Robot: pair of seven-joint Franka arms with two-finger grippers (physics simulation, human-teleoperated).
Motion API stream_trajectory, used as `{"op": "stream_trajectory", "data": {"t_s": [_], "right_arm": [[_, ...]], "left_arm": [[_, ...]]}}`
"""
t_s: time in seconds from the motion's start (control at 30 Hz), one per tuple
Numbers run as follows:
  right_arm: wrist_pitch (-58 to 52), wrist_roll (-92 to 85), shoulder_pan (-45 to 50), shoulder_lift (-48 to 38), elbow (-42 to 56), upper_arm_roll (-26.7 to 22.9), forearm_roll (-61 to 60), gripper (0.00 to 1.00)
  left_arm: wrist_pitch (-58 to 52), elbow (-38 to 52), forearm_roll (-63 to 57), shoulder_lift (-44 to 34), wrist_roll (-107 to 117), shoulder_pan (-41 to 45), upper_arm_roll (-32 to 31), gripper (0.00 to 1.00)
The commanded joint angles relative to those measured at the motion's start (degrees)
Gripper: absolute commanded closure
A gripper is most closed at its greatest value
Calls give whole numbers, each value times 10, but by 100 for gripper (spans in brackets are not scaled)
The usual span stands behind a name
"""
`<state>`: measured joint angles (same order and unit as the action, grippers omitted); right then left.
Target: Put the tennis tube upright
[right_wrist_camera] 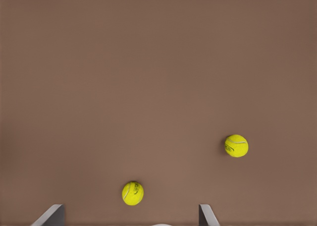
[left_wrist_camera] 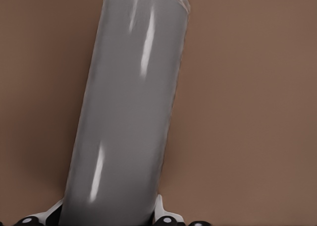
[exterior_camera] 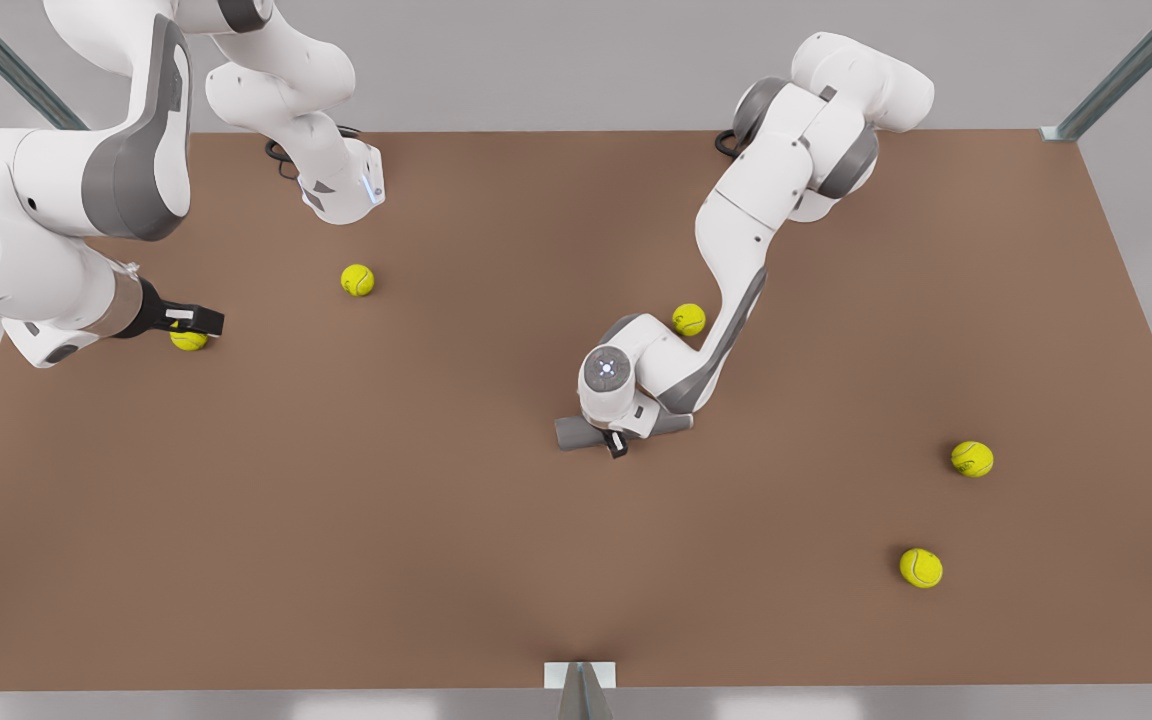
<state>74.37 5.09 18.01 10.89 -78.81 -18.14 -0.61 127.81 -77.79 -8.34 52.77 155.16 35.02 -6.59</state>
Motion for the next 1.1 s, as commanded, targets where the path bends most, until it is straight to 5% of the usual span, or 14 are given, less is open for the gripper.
{"op": "stream_trajectory", "data": {"t_s": [0.0,0.2,0.43,0.57,0.7,0.8,1.07], "right_arm": [[1,4,0,-1,1,-1,0,0],[1,4,0,3,1,-1,-1,0],[2,3,0,4,5,-1,-1,0],[2,2,-1,5,5,-1,-1,0],[3,2,-2,4,9,-1,-1,0],[3,2,-3,5,9,-1,-1,0],[3,2,-2,5,9,-1,-1,0]], "left_arm": [[5,0,-5,0,20,1,0,29],[-4,0,-4,-10,9,0,0,31],[-199,2,-5,-81,-108,-7,38,33],[-514,53,-221,-98,-258,-7,88,33],[-670,47,-453,-88,-314,-2,99,33],[-700,-5,-567,-64,-325,-3,105,33],[-675,-53,-595,-28,-296,-9,121,33]]}}
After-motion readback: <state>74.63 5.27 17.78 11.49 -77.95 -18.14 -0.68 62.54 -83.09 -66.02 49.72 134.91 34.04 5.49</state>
